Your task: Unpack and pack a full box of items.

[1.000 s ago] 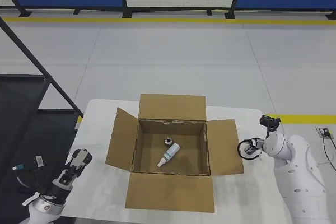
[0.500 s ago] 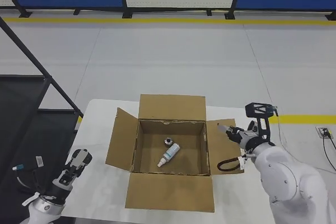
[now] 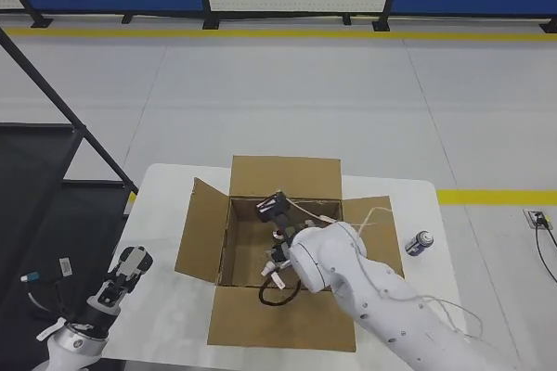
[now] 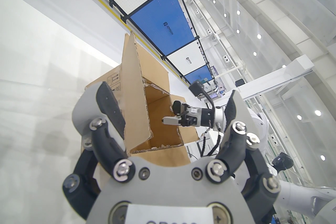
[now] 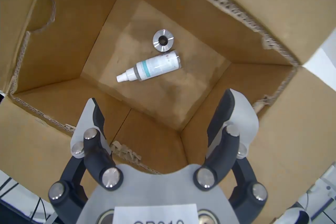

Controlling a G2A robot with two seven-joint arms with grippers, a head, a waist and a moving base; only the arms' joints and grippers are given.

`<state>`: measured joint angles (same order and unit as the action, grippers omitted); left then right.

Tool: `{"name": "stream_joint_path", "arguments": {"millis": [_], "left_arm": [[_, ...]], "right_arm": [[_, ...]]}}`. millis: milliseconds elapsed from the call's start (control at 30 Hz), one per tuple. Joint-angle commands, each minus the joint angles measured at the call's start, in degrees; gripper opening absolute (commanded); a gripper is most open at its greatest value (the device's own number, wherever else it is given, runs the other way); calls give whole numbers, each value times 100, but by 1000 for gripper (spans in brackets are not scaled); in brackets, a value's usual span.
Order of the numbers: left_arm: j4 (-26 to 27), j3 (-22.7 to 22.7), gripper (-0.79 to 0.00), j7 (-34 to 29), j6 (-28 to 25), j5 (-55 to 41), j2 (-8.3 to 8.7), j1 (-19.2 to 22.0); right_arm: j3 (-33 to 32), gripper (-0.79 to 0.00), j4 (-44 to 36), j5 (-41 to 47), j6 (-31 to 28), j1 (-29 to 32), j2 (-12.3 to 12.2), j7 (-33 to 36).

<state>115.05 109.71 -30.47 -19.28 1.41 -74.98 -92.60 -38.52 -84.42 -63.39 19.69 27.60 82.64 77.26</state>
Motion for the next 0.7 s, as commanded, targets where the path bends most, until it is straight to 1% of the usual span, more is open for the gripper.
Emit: {"name": "stream_joint_path", "arguments": {"millis": [0,67,133,467,567,667], "left_arm": [[0,0,0,0,0,0,0,0],[0,0,0,0,0,0,0,0],[0,0,0,0,0,0,0,0],[0,0,0,0,0,0,0,0],[0,0,0,0,0,0,0,0],[0,0,0,0,0,0,0,0]], "right_arm": [[262,0,484,136,186,-211,167,-15],[433,0,840,338,312,-390,329,20],[471,0,1059,432,447,-534,432,-39],[471,0,1059,432,447,-534,432,-39],[418,0,1292,576,457,-400,467,-344],[366,0,1711,889,1052,-415,625,-610]]}}
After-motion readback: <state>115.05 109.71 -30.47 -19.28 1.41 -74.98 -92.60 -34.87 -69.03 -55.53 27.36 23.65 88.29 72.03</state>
